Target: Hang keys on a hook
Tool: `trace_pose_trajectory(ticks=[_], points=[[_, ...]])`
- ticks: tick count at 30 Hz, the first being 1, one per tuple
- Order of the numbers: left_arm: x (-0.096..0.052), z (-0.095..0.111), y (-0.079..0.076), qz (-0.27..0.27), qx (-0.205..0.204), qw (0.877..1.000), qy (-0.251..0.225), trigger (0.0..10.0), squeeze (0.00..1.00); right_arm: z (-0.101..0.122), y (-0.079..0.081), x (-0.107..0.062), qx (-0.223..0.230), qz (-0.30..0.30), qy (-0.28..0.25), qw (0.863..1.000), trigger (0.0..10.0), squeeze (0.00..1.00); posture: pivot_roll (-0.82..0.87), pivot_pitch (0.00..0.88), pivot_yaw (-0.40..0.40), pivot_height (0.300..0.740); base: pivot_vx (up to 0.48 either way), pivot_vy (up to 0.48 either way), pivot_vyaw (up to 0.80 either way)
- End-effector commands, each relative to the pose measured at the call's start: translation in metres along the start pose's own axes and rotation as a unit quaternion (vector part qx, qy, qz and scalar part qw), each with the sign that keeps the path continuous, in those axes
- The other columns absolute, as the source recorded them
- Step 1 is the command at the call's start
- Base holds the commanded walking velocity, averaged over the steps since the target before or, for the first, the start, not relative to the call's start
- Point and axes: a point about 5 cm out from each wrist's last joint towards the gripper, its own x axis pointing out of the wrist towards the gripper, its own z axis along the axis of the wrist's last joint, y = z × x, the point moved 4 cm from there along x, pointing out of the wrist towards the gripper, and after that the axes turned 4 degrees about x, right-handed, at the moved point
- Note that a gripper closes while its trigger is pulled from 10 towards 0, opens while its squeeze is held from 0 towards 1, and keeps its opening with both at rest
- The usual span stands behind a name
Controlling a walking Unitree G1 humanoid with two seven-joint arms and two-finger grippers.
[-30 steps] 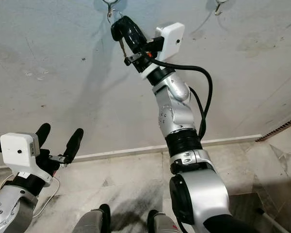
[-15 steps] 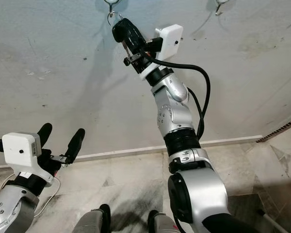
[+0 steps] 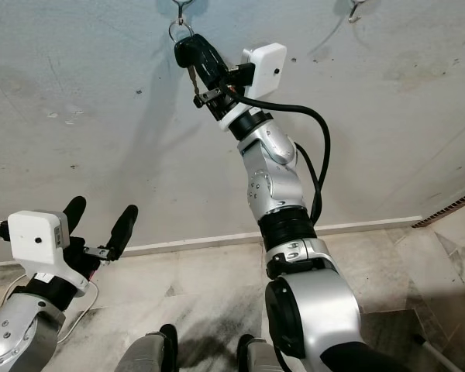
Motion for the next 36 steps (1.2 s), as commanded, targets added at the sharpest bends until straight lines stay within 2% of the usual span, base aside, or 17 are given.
trace_pose_trajectory(ticks=[1,11,12,13,36], points=[[-0.0012,-0.0069,-0.0001,-0.001,0.001,1.0,0.013,10.0,0.0,-0.0116,-0.0062,-0.0089,-0.002,-0.019,0.022,1.0,10.0,0.0,0.21,0.278,-0.004,0.74,0.0,0.0,0.0],[0.0,-0.0073,-0.0009,-0.002,0.002,1.0,0.013,10.0,0.0,-0.0129,-0.0092,-0.0096,-0.005,-0.032,0.024,0.999,10.0,0.0,0.21,0.278,-0.005,0.74,0.0,0.0,0.0],[0.0,-0.0074,-0.0009,-0.001,0.001,1.0,0.012,10.0,0.0,-0.0123,-0.0106,-0.0098,-0.002,-0.037,0.022,0.999,10.0,0.1,0.21,0.278,-0.005,0.74,0.0,0.0,0.0],[0.0,-0.0074,-0.0008,-0.001,0.001,1.0,0.012,10.0,0.0,-0.012,-0.0111,-0.0098,-0.003,-0.038,0.021,0.999,10.0,1.0,0.21,0.278,-0.005,0.74,0.0,0.0,0.0],[0.0015,-0.0086,-0.0012,0.001,0.004,1.0,0.011,10.0,0.0,-0.0087,-0.0151,-0.0123,-0.016,-0.047,0.013,0.999,10.0,1.0,0.2,0.275,-0.005,0.74,0.0,0.0,0.0]])
